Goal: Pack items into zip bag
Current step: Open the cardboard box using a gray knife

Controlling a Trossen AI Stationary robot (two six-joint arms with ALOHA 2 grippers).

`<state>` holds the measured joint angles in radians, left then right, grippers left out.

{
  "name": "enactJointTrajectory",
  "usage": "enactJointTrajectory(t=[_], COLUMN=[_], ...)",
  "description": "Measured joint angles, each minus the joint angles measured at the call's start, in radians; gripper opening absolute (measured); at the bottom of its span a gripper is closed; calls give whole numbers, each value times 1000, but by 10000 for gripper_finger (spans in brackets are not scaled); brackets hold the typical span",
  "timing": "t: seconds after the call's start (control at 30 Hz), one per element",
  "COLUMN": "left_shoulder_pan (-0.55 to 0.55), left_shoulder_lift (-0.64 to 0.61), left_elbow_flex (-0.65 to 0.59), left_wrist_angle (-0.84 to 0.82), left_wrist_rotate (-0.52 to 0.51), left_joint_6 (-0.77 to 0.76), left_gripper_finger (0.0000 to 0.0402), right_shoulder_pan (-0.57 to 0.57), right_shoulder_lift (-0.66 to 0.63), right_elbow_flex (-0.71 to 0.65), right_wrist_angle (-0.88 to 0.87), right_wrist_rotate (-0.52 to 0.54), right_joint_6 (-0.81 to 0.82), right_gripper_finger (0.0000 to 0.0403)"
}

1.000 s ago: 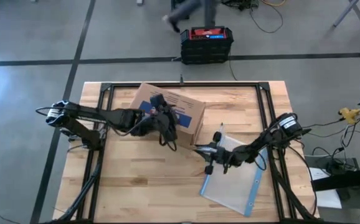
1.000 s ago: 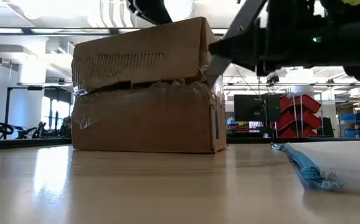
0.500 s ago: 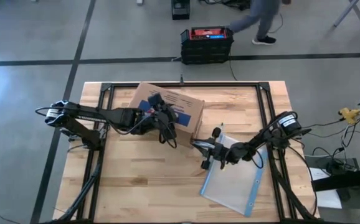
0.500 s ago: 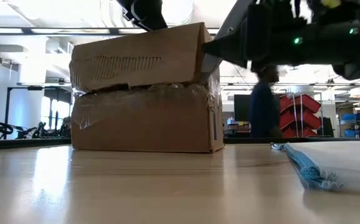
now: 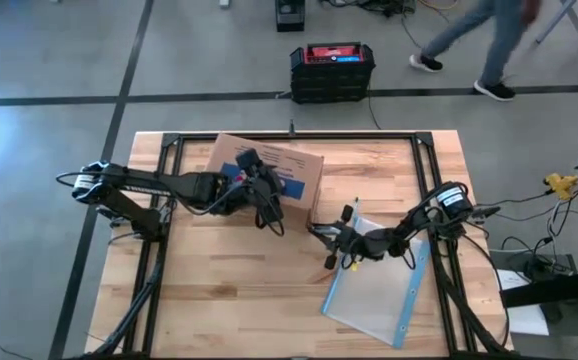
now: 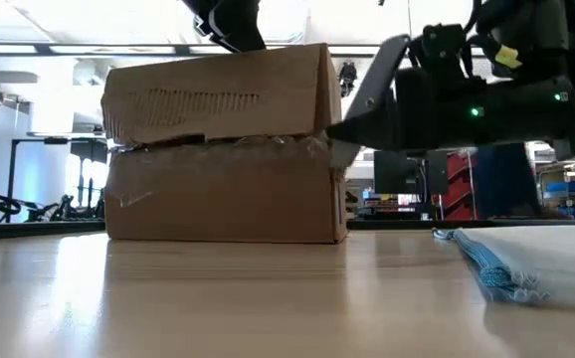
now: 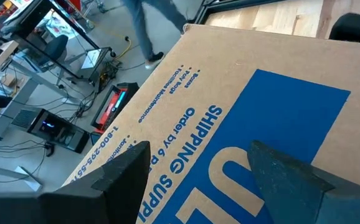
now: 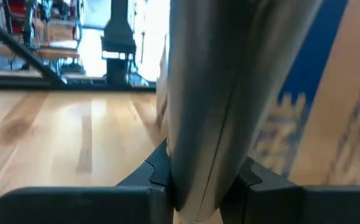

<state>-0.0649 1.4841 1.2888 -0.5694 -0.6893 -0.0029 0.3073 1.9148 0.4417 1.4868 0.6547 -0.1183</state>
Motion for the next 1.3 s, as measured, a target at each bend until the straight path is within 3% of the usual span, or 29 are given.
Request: enactJointTrajectory(t=[0.13, 0.33, 0.47, 0.6, 0.83, 1.13, 1.3], left_shoulder_pan=[1, 2, 24, 98, 249, 293, 297], left_shoulder_lift=[1, -34, -103, -161, -239, -232, -229], left_elbow_flex=[0, 53, 149, 220, 209, 136, 104], left_wrist_angle=[0, -77, -229, -528, -814, -860, -869], left_wrist_rotate=[-3, 3, -56, -142, -117, -87, -87], left_joint_6=[-1, 58, 23, -182, -462, -478, -478], left_gripper_finger=[258, 258, 258, 258, 258, 258, 258], right_shoulder_pan=[4, 4, 4, 2, -33, -71, -85], right_shoulder_lift=[-71, -302, -436, -504, -453, -243, -176], right_elbow_flex=[-55, -115, -100, -54, 15, 37, 86], right_wrist_angle=[-105, -277, -341, -369, -331, 29, 67], right_wrist_rotate=[0, -48, -101, -139, -157, -210, -210], right_joint_6=[92, 153, 82, -24, -121, -50, -57], right_gripper_finger=[56, 56, 56, 56, 56, 56, 56])
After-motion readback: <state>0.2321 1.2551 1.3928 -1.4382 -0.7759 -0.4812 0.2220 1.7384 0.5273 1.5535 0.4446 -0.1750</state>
